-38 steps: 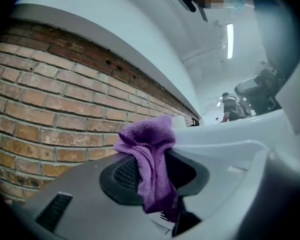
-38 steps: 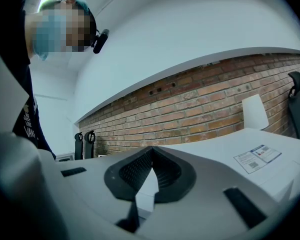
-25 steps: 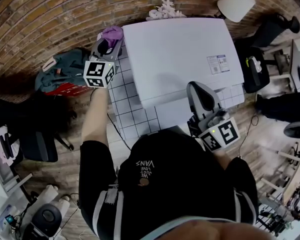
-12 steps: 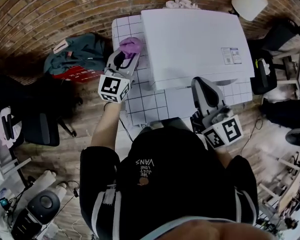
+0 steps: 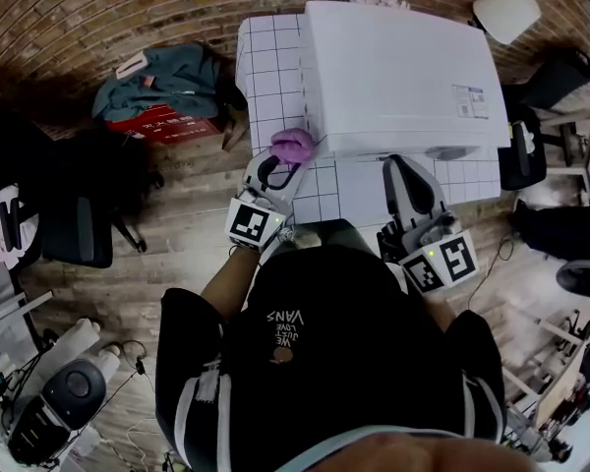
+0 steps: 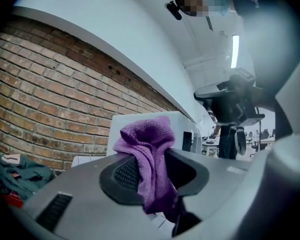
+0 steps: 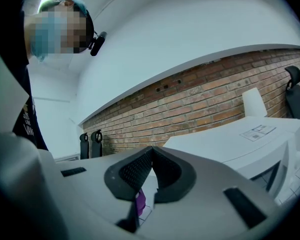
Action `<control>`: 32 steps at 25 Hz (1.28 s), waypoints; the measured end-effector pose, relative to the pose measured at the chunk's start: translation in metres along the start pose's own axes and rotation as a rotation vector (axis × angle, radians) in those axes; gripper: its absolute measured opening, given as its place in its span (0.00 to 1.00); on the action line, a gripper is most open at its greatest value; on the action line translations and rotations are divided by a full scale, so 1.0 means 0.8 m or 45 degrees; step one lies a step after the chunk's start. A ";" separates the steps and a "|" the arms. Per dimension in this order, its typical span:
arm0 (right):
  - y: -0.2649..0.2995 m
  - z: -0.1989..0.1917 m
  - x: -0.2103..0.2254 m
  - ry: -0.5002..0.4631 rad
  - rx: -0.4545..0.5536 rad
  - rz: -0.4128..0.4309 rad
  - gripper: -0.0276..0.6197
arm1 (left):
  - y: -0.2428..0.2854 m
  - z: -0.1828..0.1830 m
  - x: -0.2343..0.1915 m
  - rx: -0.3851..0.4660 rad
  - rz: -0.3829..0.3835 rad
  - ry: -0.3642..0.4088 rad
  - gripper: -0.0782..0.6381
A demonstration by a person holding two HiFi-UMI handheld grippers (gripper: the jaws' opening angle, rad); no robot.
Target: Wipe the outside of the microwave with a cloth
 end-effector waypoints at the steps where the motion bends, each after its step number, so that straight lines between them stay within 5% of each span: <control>1: -0.001 0.000 0.000 -0.002 0.001 -0.007 0.04 | -0.002 -0.005 0.007 -0.010 -0.012 -0.016 0.30; 10: -0.004 0.014 0.026 -0.024 0.005 -0.063 0.04 | 0.044 -0.013 -0.021 -0.014 0.012 -0.042 0.30; 32: 0.003 0.042 0.135 -0.045 -0.021 -0.130 0.04 | 0.264 0.002 -0.220 -0.081 0.255 -0.023 0.30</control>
Point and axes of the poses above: the fingertips, and each gripper's own axes: y forward along the fingers, x to its right, z out of its top, the point moved 2 cm from there along -y, backward along the fingers, and after that the axes turned 8 degrees about z, right-handed, at the moved point
